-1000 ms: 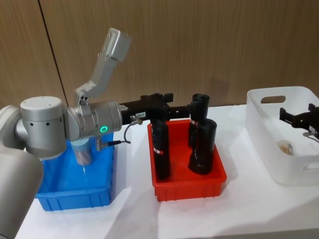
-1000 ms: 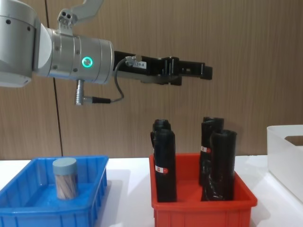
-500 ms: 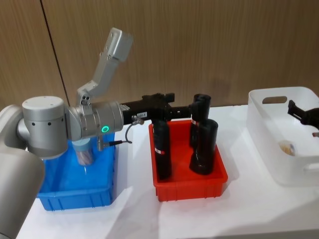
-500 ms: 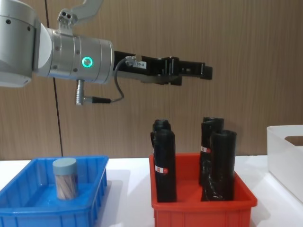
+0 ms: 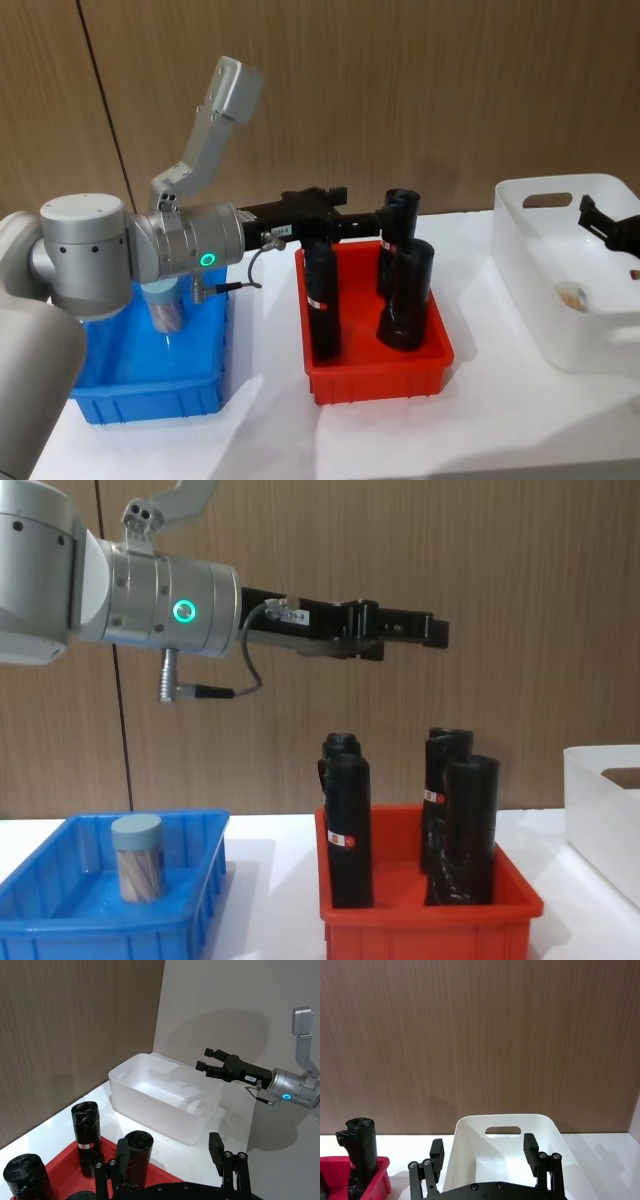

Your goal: Pick the cotton swabs from the blue box and place them into the white box.

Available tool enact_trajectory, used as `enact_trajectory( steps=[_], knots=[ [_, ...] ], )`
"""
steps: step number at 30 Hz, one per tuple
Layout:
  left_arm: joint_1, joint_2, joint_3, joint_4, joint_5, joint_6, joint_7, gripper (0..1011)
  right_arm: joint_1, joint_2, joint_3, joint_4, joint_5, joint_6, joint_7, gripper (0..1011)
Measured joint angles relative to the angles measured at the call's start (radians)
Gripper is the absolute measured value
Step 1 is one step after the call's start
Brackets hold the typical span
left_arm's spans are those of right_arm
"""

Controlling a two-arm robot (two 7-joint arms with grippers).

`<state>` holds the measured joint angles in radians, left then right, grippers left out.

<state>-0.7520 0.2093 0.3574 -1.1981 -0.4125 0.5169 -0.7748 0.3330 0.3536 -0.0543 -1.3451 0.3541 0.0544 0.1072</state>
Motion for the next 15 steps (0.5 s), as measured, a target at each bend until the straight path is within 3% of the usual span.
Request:
enact_trajectory(
  steps=[9,15],
  knots=[
    [0.007,0.002,0.001,-0.004,0.002,-0.005,0.007,1004,-0.016,0.001,-0.001,-0.022,0.003,-0.001,-0.004,1001],
    [0.039,0.013,0.007,-0.032,0.015,-0.037,0.055,1004,-0.046,-0.001,-0.017,-0.059,-0.003,-0.003,-0.007,1001]
  ],
)
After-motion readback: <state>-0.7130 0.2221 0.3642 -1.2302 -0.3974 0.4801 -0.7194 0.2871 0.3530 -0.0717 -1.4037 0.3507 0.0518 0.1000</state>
